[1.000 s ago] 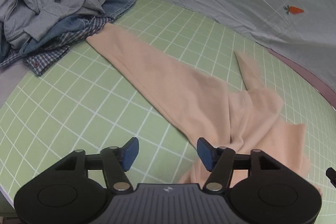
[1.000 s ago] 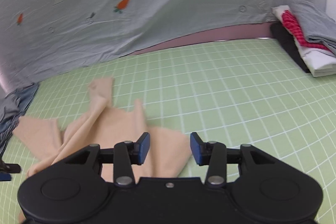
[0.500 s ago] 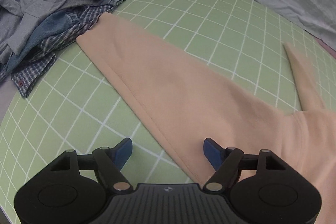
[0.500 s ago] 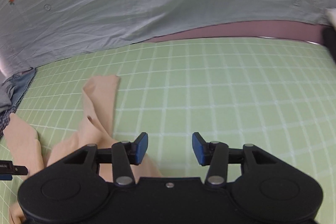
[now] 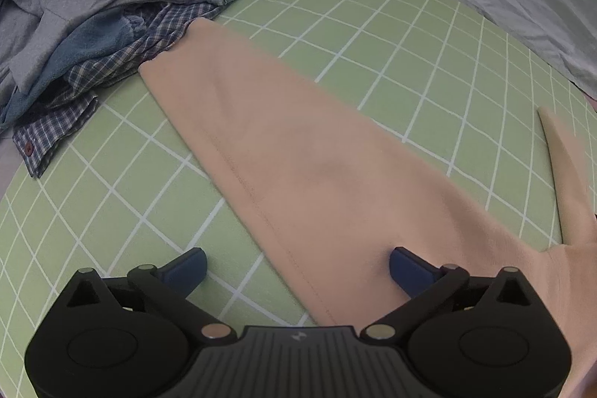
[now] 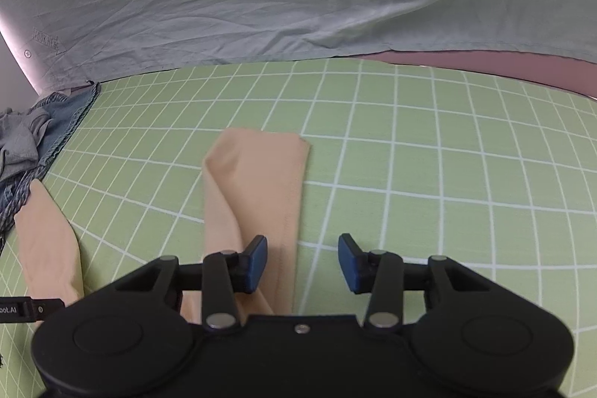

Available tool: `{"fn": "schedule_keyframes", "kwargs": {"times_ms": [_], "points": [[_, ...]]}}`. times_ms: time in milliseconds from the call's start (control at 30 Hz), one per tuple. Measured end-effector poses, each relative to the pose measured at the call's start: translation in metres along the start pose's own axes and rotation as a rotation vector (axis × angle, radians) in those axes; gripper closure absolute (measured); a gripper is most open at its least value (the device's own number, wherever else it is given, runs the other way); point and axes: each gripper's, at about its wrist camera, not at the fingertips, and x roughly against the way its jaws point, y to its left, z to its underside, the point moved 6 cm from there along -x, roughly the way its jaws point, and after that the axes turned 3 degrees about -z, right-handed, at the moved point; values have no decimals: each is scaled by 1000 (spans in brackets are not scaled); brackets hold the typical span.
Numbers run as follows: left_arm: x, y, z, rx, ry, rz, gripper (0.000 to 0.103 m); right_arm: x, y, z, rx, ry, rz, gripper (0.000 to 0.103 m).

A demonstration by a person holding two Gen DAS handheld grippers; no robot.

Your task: Fold clothes

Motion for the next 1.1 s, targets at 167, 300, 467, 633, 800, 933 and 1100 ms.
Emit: {"fn": "schedule_keyframes", "kwargs": {"times_ms": [167, 300, 467, 633, 800, 933, 1100], "points": [[-1, -2, -1, -1, -6, 1, 0, -2, 10, 0, 75, 2, -11, 61], [0, -3, 0, 0, -12, 1, 0, 2, 21, 7, 168, -1, -15, 83], [-2, -3, 0, -3, -18, 3, 0, 7, 14, 7, 151, -5, -16, 97], [-2, -2, -1, -7, -13, 5, 0, 24, -35, 12, 134, -13, 109, 98], [-2, -1, -3, -21, -14, 11, 0, 65, -127, 36, 94, -11, 325, 98], [-3, -2, -3, -40, -16, 20, 0, 114, -218, 72, -1, 24, 545, 98], [-4, 0, -3, -56, -12, 28, 0, 179, -313, 137, -120, 108, 842, 98]]}}
